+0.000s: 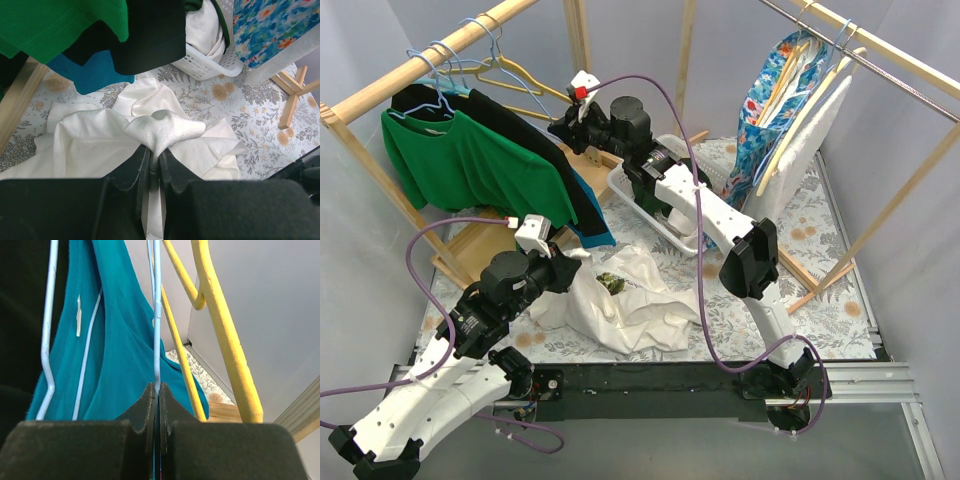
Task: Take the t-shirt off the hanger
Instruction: Place the hanger at the clothesline, then place the T-shirt in the bin.
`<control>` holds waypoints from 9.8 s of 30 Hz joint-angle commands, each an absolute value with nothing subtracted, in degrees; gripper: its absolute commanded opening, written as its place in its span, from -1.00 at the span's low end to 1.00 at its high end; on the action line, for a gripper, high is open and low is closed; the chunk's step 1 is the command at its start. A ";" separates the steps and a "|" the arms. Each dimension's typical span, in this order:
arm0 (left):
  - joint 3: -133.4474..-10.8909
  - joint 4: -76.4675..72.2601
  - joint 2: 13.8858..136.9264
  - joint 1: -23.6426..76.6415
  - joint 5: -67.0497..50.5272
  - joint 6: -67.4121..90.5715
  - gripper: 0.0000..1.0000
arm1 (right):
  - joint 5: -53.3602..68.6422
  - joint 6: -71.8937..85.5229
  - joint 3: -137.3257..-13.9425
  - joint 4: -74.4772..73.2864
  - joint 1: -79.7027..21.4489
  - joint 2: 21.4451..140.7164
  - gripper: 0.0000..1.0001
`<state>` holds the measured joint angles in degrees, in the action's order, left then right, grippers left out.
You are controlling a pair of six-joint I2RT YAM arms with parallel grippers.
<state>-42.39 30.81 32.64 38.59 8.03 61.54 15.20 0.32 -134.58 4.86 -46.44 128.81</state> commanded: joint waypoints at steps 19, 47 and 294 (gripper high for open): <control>-41.84 25.40 35.33 38.67 5.10 61.52 -1.00 | 16.08 0.61 -119.27 6.33 -46.41 113.04 0.21; -33.67 4.84 53.24 39.46 -8.00 67.06 -1.00 | -4.83 5.97 -54.17 -6.24 -53.78 55.83 0.95; -48.87 37.97 31.38 40.43 18.46 65.57 0.96 | -46.74 -1.06 -72.06 -0.53 -63.02 92.88 -0.37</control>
